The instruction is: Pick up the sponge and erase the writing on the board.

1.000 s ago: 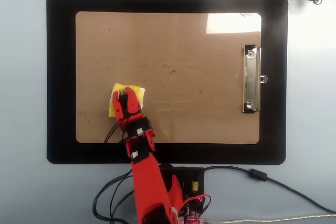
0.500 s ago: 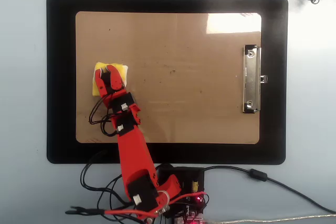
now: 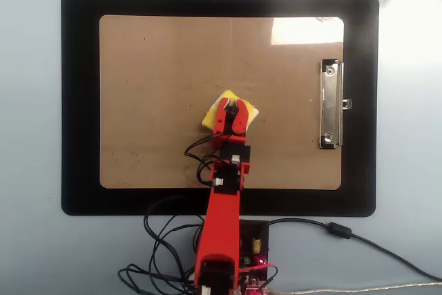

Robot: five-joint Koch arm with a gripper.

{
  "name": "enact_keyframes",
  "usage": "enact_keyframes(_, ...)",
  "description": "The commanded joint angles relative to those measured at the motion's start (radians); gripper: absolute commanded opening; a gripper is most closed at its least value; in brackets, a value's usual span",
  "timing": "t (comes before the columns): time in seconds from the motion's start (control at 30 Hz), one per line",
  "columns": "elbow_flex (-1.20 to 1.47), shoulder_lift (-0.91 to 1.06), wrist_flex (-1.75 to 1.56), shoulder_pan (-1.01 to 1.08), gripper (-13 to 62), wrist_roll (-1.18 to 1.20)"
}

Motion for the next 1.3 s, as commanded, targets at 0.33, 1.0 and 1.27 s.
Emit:
enact_keyframes(0.33, 0.202, 0.187, -0.066, -0.075, -8.0, -0.017)
enact_keyframes(1.0, 0.003, 0.360, 0.118, -0.569, -8.0, -0.061)
enact_keyframes(1.27, 0.000, 0.229, 0.071, -0.934, -8.0, -0.242)
